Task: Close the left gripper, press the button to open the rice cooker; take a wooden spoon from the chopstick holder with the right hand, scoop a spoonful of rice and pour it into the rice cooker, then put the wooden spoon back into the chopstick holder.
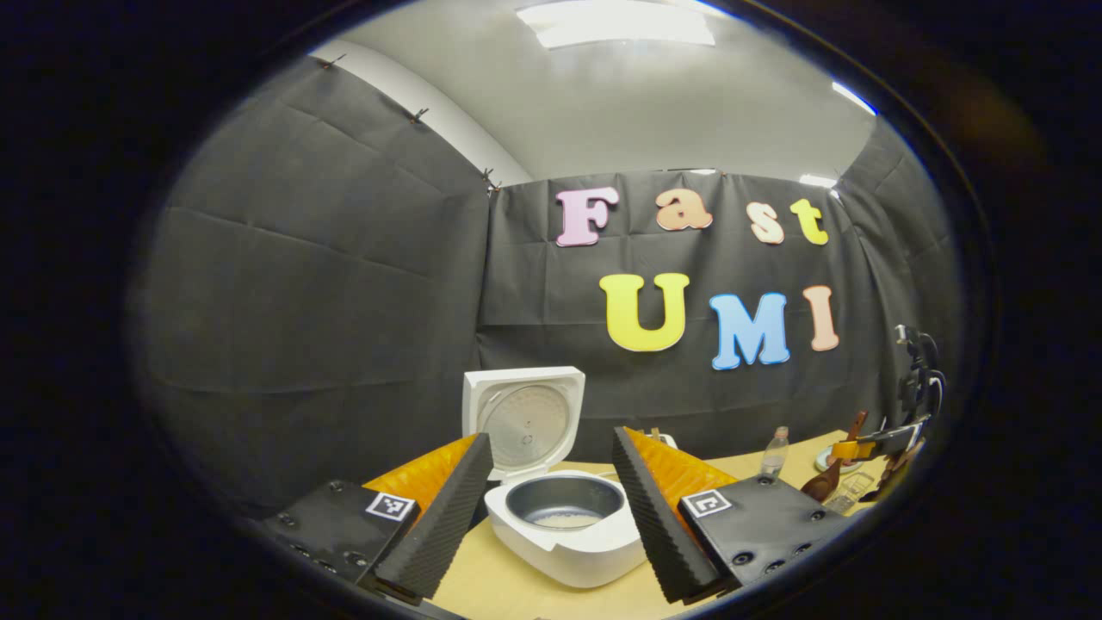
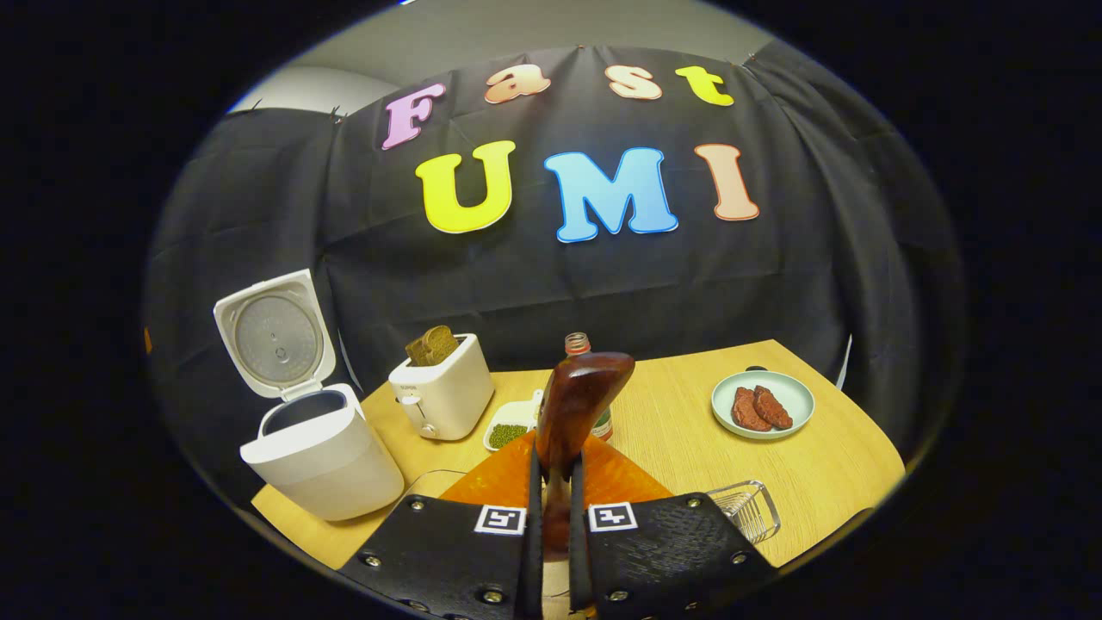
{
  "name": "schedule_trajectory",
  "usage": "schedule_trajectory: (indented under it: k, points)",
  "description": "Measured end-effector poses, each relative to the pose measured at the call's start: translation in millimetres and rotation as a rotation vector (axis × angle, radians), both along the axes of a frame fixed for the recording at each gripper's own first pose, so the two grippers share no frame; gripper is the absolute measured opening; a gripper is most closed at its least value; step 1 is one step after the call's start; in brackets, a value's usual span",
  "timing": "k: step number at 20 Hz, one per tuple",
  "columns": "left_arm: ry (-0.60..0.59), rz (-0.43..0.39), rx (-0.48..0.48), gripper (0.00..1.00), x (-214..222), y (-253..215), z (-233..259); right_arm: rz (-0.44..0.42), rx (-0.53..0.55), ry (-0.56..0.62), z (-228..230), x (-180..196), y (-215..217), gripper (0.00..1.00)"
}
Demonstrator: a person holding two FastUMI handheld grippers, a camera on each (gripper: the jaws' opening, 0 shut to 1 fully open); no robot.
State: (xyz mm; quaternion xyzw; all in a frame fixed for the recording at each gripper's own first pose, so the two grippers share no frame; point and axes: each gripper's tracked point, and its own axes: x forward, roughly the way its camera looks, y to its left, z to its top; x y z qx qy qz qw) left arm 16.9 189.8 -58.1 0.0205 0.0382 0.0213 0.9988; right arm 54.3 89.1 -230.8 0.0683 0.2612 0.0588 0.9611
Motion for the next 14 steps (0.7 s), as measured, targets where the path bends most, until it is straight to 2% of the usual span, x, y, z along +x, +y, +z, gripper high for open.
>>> schedule_trajectory:
  k: [4,6,8,14]
  points:
    - [0.028,0.019,-0.004,0.99,0,20,-13,0.041,-0.114,0.007,-31,6,17,0.12]
    - [0.042,0.027,-0.002,0.94,1,28,-20,0.055,-0.183,0.005,-44,9,21,0.12]
    - [0.051,0.033,0.006,0.97,2,32,-25,0.076,-0.245,0.002,-55,14,26,0.12]
    - [0.057,0.037,0.009,0.97,6,34,-30,0.126,-0.275,0.024,-82,7,55,0.12]
